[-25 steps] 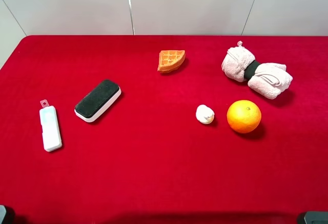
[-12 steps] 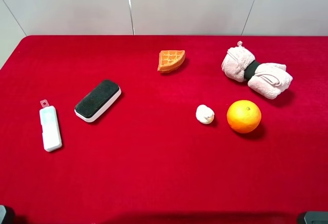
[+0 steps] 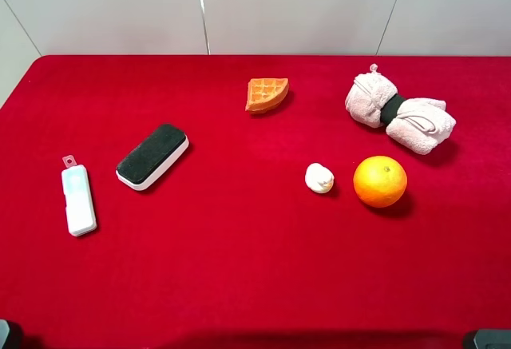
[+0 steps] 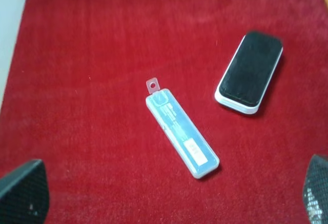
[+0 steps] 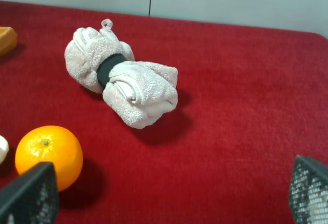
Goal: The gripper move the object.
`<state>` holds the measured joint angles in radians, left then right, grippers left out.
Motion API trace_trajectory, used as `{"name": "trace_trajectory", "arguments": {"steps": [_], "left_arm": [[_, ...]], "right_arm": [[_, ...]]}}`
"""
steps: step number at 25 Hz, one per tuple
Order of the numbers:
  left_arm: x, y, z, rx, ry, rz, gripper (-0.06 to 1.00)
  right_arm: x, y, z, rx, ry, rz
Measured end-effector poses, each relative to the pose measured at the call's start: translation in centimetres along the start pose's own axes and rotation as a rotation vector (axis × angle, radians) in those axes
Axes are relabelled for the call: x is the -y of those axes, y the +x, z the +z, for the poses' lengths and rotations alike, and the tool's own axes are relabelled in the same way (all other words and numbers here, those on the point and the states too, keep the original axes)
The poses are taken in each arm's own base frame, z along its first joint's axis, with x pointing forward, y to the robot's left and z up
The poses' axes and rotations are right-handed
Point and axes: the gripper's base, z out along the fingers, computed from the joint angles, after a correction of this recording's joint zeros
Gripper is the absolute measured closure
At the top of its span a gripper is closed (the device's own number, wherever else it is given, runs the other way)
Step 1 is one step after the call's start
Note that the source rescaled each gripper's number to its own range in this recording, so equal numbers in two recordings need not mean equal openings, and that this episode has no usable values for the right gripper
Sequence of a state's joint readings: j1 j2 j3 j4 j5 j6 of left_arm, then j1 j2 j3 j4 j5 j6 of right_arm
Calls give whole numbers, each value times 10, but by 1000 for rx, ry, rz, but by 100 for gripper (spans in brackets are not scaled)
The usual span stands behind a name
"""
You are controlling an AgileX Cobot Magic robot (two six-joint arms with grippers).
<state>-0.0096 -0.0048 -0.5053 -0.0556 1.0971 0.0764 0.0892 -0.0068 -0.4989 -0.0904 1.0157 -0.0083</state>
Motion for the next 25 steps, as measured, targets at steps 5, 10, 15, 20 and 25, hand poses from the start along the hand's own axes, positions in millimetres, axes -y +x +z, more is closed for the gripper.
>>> {"name": "trace_trajectory", "arguments": {"steps": [5,10,15,20,25], "left_arm": [[0,-1,3,17,1,2,-6],[0,-1,3,20,1,3,-6],[0,-1,3,20,1,3,-6],[0,-1,3,20,0,3,-6],[0,-1,3,20,-2,4,-6]], "right_arm": [[0,0,0,0,0,0],[0,0,0,0,0,0],[0,0,0,0,0,0],[0,0,0,0,0,0],[0,0,0,0,0,0]]}}
